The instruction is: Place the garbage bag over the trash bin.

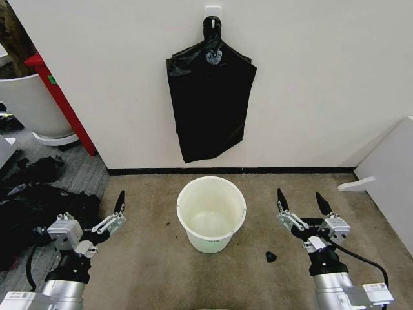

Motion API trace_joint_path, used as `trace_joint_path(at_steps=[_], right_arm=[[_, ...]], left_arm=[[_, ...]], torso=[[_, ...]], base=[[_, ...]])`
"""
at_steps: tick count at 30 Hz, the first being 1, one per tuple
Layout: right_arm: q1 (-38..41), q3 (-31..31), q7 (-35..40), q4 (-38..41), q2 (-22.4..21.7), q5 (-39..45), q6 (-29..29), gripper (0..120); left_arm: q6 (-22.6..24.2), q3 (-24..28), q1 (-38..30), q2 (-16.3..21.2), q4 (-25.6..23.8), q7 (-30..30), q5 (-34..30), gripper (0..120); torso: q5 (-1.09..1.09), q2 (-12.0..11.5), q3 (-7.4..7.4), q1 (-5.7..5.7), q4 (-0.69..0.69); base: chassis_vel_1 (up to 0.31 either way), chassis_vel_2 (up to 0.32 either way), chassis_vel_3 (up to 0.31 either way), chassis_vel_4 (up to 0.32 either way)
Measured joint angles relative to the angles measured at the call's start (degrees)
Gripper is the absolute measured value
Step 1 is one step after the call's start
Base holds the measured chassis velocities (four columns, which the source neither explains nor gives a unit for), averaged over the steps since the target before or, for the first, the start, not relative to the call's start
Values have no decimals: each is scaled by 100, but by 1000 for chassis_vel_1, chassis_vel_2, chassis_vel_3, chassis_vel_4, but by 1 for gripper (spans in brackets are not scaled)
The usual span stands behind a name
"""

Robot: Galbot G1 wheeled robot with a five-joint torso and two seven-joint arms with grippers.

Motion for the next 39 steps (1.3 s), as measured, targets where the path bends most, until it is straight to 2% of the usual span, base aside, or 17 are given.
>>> trace_joint_path(at_steps=[25,32,36,39], right_arm=[[180,-29,173,27,-36,49,-144,100],[443,-185,333,127,-144,1061,-476,100],[832,-260,466,150,-352,2181,-677,100],[926,-268,509,154,-405,2422,-736,100]], left_arm=[[249,89,-148,33,6,-13,-4,100],[257,90,-170,24,6,-13,-17,100],[270,94,-181,37,6,-13,-47,100],[272,101,-183,40,6,-13,-49,100]], torso=[[0,0,0,0,0],[0,0,0,0,0],[0,0,0,0,0],[1,0,0,0,1]], base=[[0,0,0,0],[0,0,0,0],[0,0,0,0],[0,0,0,0]])
